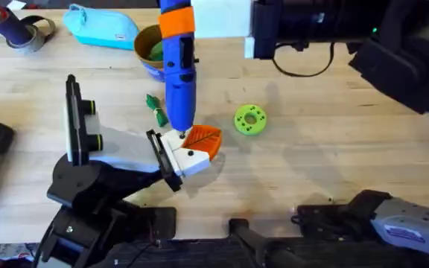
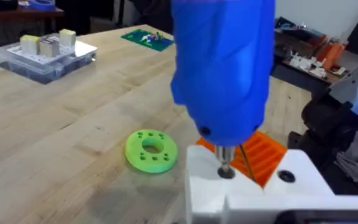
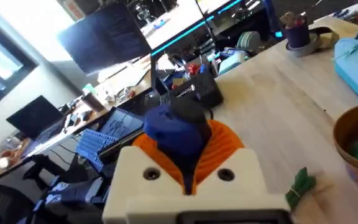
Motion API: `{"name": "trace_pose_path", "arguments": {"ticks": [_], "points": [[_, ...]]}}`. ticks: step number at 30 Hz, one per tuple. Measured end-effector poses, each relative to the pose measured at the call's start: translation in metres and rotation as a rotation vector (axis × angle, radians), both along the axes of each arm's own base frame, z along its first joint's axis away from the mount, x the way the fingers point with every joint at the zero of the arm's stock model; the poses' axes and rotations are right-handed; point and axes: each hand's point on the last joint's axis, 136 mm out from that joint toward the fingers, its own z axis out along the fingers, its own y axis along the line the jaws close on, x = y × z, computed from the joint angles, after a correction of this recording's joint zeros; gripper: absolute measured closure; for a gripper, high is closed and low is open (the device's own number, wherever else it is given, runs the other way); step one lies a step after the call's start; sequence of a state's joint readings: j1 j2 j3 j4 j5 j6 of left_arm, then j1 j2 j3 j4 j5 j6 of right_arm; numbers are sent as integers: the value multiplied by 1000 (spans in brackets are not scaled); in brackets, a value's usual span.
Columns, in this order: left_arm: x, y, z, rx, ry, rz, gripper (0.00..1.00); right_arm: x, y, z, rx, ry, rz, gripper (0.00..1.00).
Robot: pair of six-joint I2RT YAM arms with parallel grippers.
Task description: Pick up the gripper from the table and insert it into the empty holder that is missing its gripper. Then pick up a screw, insert it into the mounting hole, and use the screwdriver to tighten it. Finally, clean up the table by picking up the vegetable and placing it into the bucket.
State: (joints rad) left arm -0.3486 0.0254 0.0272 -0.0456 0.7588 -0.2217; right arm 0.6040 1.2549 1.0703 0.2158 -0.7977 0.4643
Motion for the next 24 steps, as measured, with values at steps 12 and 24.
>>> {"name": "trace_pose_path", "arguments": {"ticks": [12,24], "points": [[-1,0,-3,3,16,-3,991,3,-3,-5,-13,40,4,959],[0,0,-2,5,4,-1,991,-1,-3,0,-3,-12,27,958]]}}
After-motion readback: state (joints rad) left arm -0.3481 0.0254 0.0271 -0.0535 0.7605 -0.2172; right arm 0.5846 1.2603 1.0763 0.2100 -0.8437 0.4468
